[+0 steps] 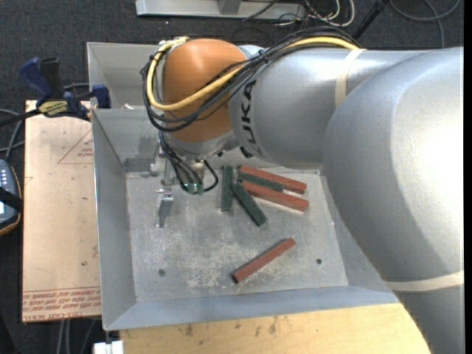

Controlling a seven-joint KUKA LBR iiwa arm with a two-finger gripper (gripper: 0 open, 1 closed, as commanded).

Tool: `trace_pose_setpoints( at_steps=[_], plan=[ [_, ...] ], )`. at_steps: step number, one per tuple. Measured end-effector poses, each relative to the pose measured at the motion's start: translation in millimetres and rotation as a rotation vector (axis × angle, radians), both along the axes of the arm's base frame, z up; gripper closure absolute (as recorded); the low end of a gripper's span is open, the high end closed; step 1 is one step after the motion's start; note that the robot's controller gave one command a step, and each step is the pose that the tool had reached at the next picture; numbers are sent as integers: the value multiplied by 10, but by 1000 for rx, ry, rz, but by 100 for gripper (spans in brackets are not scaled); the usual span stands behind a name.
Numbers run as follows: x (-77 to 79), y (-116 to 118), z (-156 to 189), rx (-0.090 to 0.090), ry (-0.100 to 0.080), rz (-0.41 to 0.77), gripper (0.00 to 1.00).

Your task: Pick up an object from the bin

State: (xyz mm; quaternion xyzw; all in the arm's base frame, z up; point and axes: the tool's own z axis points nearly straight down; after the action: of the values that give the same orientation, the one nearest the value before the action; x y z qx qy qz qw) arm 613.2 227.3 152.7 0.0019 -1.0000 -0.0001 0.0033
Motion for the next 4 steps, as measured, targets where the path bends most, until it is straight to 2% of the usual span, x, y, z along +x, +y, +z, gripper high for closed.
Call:
trace_pose_setpoints(
  at_steps=[1,2,3,4],
  plan=[
    [20,-9,53,1,-7,-3,0],
    [-212,-188,-35,4,-13,109,0],
    [-616,-370,-212,1,-7,207,0],
    [-737,-496,-287,2,-6,353,0]
  ],
)
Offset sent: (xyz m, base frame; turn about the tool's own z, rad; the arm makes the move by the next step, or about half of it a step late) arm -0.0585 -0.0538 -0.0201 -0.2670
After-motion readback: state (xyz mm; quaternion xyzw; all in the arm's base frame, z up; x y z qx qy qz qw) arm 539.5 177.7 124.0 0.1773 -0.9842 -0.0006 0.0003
